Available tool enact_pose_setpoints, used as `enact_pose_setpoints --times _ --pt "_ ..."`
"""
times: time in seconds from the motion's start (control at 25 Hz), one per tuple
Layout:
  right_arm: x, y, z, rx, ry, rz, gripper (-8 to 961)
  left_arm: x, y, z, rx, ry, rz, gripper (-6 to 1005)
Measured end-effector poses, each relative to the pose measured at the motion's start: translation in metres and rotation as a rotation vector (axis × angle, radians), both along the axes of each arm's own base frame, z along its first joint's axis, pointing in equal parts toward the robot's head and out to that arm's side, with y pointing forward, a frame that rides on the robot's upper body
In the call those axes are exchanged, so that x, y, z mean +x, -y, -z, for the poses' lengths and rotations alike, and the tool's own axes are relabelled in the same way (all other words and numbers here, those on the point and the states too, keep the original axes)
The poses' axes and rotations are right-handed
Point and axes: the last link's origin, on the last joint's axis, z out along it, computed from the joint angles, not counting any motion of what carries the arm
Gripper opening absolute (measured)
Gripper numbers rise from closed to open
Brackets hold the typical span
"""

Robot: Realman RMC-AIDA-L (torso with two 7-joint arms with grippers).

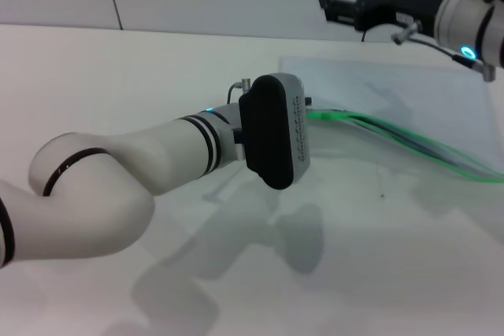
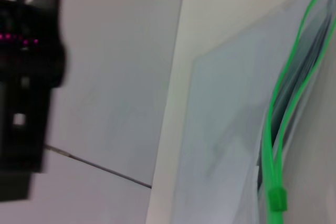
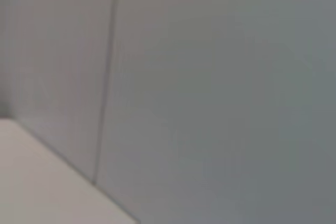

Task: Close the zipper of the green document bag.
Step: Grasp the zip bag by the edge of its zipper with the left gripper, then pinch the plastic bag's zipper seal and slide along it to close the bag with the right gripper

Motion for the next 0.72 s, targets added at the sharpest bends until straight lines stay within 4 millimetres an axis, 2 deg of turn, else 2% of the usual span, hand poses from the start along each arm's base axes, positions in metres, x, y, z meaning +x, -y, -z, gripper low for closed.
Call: enact_pose_setpoints --times 0.36,0.72 --pt "0.008 0.023 0.011 -0.108 0.131 -0.161 812 0.001 0.0 -0.003 0.004 0.051 -0.044 72" --pt "0.019 0.045 0.013 -0.091 0.305 -0.263 811 0.004 -0.001 -0.009 0.012 0.098 -0.071 77"
